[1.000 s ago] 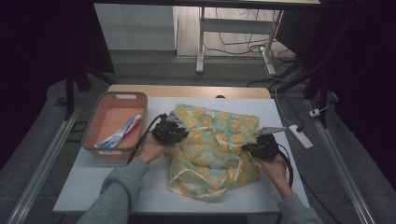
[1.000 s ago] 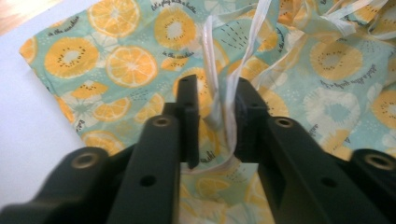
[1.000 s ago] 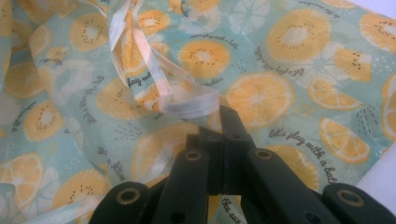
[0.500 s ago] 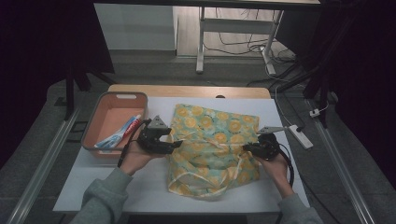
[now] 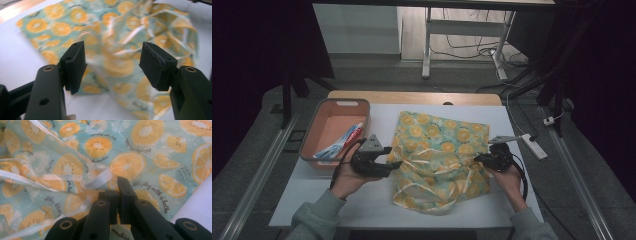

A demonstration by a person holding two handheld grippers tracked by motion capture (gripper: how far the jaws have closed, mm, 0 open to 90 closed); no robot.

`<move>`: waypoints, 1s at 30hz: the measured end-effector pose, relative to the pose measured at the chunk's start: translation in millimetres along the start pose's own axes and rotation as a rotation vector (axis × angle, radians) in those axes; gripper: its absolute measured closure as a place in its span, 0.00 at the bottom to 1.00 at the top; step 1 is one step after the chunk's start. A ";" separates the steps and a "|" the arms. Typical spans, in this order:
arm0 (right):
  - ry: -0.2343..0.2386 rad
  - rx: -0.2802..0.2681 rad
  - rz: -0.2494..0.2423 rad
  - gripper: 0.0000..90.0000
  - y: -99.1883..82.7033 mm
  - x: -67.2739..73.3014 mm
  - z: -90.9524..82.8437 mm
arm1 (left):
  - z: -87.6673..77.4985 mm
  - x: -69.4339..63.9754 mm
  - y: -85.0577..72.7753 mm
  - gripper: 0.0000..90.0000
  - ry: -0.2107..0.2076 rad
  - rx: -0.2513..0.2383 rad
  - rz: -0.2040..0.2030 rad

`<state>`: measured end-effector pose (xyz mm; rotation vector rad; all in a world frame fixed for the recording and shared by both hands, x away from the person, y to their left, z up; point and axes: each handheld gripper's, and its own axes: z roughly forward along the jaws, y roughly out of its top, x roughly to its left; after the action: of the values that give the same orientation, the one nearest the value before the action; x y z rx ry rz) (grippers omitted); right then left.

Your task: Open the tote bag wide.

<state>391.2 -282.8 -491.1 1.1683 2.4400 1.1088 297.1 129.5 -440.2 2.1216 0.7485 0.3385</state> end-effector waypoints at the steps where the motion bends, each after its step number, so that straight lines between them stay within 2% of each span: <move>1: 0.002 0.001 0.002 0.96 -0.1 0.2 0.5 | 0.5 -6.6 2.6 0.41 -0.009 -0.001 0.021; 3: 0.004 0.001 -0.002 0.96 -0.1 0.6 1.1 | 2.5 -19.5 7.4 0.42 -0.044 0.001 0.067; 5: 0.004 0.000 -0.003 0.96 0.0 0.8 1.1 | 8.7 -31.6 11.0 0.42 -0.086 0.022 0.111; 8: 0.005 -0.001 -0.006 0.96 0.0 0.9 1.4 | 26.7 -48.2 14.4 0.43 -0.136 0.077 0.171; 10: 0.006 0.002 -0.003 0.96 0.0 0.9 2.2 | 42.3 -57.3 15.7 0.44 -0.147 0.130 0.215; 12: 0.005 0.004 -0.004 0.96 -0.1 1.1 2.6 | 58.0 -64.5 15.6 0.47 -0.175 0.181 0.250; 16: 0.006 0.000 -0.006 0.96 -0.1 0.6 1.5 | 77.6 -75.1 13.0 0.48 -0.207 0.253 0.301; 20: 0.007 0.003 0.000 0.96 -0.7 0.2 2.5 | 89.7 -79.9 11.8 0.52 -0.191 0.272 0.327; 22: 0.009 0.005 -0.002 0.96 -0.6 0.9 3.6 | 96.9 -80.9 11.2 0.58 -0.175 0.295 0.328; 23: 0.010 0.007 -0.003 0.96 -0.5 1.5 3.8 | 100.2 -80.9 10.5 0.63 -0.178 0.307 0.329; 25: 0.010 0.005 -0.006 0.96 -0.3 1.8 3.5 | 105.8 -81.4 8.4 0.66 -0.182 0.331 0.338; 27: 0.009 0.000 -0.005 0.96 -0.2 1.4 1.7 | 109.2 -82.0 5.8 0.75 -0.182 0.356 0.347; 28: 0.004 -0.005 0.002 0.96 -0.4 0.0 -1.2 | 109.9 -81.6 4.3 0.85 -0.186 0.363 0.352; 29: 0.004 -0.005 0.002 0.96 -0.4 0.0 -1.2 | 110.4 -81.1 2.7 0.85 -0.191 0.369 0.346; 30: 0.000 -0.008 0.005 0.96 -0.6 -1.3 -3.1 | 110.9 -80.0 1.0 0.98 -0.195 0.375 0.338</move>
<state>390.2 -285.7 -489.5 1.1724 2.4312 1.1187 287.8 9.6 -505.4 2.5979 0.3555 0.1728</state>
